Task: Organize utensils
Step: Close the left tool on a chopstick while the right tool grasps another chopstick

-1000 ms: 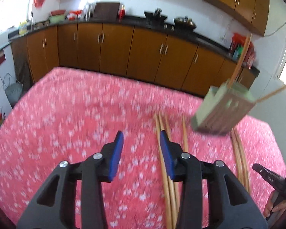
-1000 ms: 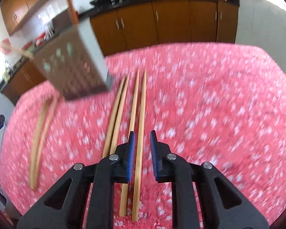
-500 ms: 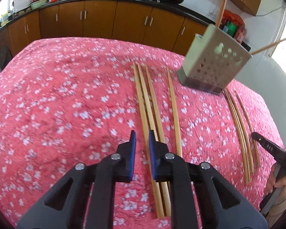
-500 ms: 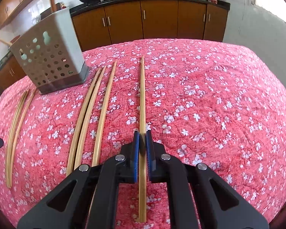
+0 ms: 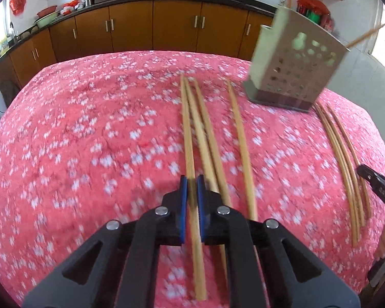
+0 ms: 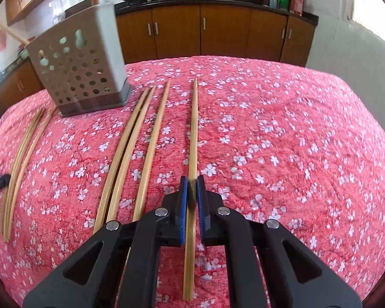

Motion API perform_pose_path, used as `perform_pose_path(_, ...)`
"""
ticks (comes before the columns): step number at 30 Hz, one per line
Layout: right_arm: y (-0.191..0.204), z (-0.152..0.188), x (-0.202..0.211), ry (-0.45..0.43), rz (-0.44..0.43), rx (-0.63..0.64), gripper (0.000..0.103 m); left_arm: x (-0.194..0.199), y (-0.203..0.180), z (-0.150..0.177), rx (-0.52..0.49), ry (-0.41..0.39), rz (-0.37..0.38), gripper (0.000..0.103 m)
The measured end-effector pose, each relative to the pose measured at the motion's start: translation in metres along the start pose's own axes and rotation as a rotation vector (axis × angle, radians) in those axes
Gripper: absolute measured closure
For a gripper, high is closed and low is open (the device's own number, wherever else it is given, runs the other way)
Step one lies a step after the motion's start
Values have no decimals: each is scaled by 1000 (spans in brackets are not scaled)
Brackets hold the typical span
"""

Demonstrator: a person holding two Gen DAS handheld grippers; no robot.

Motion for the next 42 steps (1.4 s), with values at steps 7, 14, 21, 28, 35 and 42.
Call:
perform_pose_path(7, -27, -12, -6, -29, 75, -35, 95, -21, 49, -27, 70, -11, -66, 92)
perform_pose_path(14, -32, -12, -6, -30, 86, -37, 95, -20, 62, -28, 87, -42, -38, 92)
perform_pose_path(21, -31, -12, -8, -30, 75, -45, 95, -19, 66, -24, 94, -43, -33, 92)
perform_pose_path(28, -31, -12, -8, -30, 78, -42, 94, -19, 64, -24, 100, -42, -28, 92)
perform_pose_path(35, -32, -12, -8, -30, 75, -46, 93, -19, 64, -24, 101, -42, -26, 92)
perform_pose_path(42, -32, -13, -8, -30, 73, -48, 93, -19, 65, -24, 101, -41, -25, 92)
Point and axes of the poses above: each gripper's, at about its wrist camera, not at the fingertips, and x roughly against the way its jaws point, y to its left, z to its underside, the point moved 8 cm from there along -x, roughly the way its jaws point, and after that the axes turned 5 degrees about -z, right-handed, at the moved point
